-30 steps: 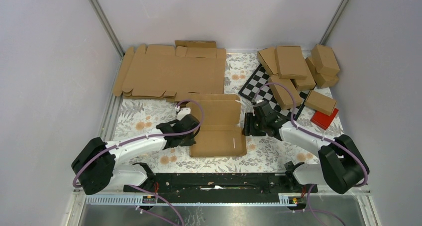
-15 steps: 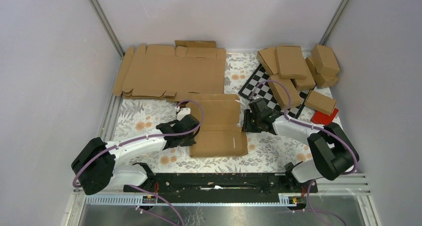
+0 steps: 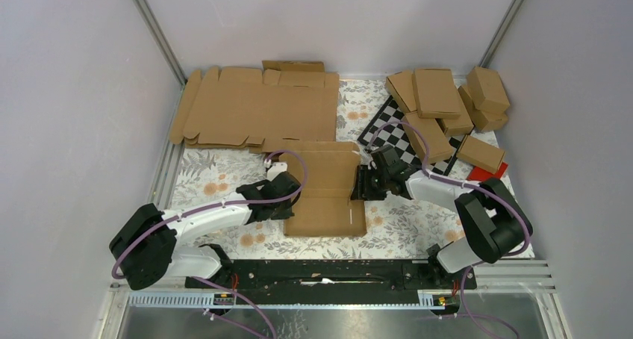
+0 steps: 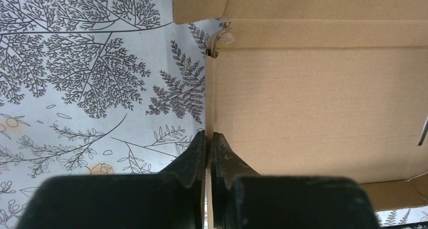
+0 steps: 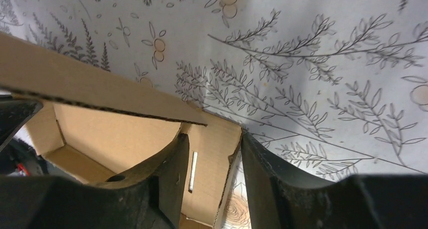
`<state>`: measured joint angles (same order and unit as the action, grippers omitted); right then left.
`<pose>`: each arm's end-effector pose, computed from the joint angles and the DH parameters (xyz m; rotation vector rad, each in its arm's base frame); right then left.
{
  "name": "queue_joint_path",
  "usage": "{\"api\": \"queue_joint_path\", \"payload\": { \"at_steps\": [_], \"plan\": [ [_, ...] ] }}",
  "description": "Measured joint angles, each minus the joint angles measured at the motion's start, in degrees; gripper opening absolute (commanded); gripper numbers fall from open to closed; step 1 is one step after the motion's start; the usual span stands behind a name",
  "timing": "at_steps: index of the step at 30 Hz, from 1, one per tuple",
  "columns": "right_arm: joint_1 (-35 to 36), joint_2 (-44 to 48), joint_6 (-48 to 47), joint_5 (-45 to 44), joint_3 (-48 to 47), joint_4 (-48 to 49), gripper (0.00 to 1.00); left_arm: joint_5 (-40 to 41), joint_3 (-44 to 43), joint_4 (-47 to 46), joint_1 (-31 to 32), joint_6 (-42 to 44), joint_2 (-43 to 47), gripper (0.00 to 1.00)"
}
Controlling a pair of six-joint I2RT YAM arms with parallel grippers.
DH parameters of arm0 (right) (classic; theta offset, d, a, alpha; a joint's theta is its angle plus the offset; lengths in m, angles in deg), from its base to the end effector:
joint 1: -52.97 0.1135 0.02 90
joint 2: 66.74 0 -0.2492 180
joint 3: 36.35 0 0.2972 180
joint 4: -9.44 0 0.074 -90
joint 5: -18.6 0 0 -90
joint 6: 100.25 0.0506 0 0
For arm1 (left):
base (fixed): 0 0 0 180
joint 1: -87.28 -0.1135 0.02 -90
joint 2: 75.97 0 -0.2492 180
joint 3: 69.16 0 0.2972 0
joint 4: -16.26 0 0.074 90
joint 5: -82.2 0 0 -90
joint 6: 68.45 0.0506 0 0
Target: Fold the paper box
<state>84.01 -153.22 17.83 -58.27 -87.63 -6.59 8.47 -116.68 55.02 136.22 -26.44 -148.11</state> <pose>0.2723 0.1773 0.0948 -0.1706 2.5698 0.7043 0.1872 -0.1933 0.1173 -0.0668 2.6179 -0.2154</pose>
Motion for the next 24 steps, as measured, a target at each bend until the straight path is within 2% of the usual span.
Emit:
{"api": "queue_joint_path", "payload": {
  "at_steps": [7, 18, 19, 22, 24],
  "plan": [
    [-0.2, 1.5, 0.3, 4.3, 2.2, 0.9, 0.48, 0.0, 0.0, 0.4, 0.0, 0.5, -0.1, 0.0],
    [-0.4, 4.4, 3.0, 9.1, 5.6, 1.9, 0.52, 0.1, 0.0, 1.2, 0.0, 0.9, -0.4, 0.0],
    [-0.4, 4.7, 3.3, 9.2, 5.6, 1.9, 0.53, 0.1, 0.0, 1.2, 0.0, 0.9, -0.4, 0.0],
    [-0.4, 5.6, 3.9, 9.6, 5.6, 2.0, 0.66, 0.1, 0.0, 1.3, 0.0, 1.0, -0.4, 0.0],
    [-0.4, 6.6, 4.4, 10.3, 5.8, 2.1, 0.7, 0.1, 0.0, 1.3, 0.0, 1.0, -0.4, 0.0]
  ]
}}
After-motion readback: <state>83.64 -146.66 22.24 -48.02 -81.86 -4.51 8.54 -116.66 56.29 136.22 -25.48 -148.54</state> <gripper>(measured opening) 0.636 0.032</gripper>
